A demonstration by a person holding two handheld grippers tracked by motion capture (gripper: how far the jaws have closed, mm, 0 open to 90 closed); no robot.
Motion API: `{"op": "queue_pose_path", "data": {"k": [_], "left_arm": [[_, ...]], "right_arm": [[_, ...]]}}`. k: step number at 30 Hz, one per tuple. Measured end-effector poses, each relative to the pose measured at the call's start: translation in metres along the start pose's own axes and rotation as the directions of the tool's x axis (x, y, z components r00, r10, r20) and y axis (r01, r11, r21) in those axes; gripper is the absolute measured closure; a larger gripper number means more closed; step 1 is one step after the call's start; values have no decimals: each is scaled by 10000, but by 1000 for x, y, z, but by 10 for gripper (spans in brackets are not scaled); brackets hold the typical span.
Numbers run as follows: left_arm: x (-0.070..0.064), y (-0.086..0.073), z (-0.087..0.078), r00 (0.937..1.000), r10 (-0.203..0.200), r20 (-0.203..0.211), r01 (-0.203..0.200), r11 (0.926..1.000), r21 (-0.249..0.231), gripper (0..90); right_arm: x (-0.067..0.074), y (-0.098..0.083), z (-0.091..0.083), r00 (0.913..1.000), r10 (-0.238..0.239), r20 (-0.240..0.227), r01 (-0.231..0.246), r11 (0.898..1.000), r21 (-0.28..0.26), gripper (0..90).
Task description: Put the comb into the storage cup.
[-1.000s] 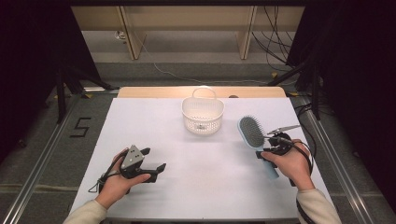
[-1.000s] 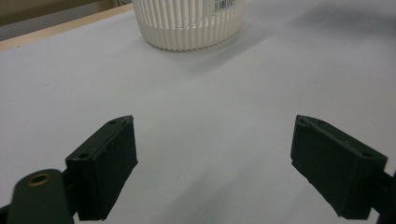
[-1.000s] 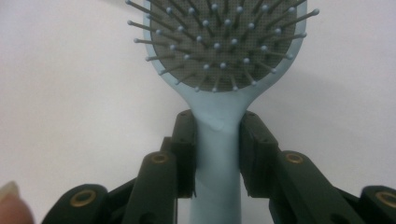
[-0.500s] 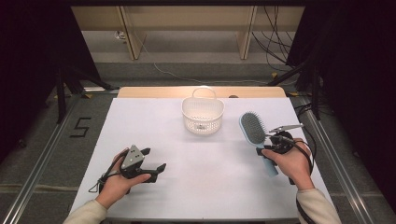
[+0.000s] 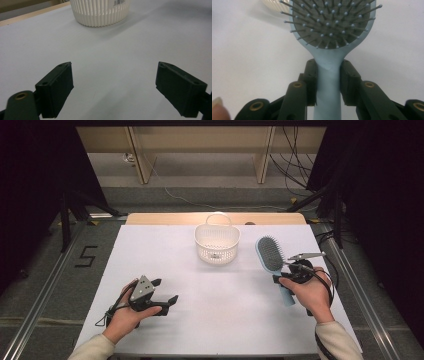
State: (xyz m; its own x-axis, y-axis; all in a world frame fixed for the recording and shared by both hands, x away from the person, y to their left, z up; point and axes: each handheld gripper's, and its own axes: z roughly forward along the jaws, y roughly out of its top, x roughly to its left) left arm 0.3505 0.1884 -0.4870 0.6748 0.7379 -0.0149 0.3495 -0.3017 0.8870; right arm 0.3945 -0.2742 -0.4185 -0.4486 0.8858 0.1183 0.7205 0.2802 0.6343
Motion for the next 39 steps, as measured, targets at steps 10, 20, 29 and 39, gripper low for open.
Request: {"op": "queue_pose_path", "data": {"k": [10,20,29,39], "left_arm": [[0,0,0,10000,29,10,-30,10000,6,139],[-1,0,0,10000,9,0,-9,10000,7,139],[0,0,0,10000,14,14,-14,10000,-22,140],[0,0,0,10000,19,-5,-19,10000,1,140]], "right_arm": [[-1,1,-1,9999,62,115,-59,9996,-260,706],[-3,2,-2,9998,187,120,-182,9990,-420,706],[-4,4,-3,9997,212,145,-202,9975,-671,706],[-2,9,-3,9994,267,222,-244,9949,-982,706]]}}
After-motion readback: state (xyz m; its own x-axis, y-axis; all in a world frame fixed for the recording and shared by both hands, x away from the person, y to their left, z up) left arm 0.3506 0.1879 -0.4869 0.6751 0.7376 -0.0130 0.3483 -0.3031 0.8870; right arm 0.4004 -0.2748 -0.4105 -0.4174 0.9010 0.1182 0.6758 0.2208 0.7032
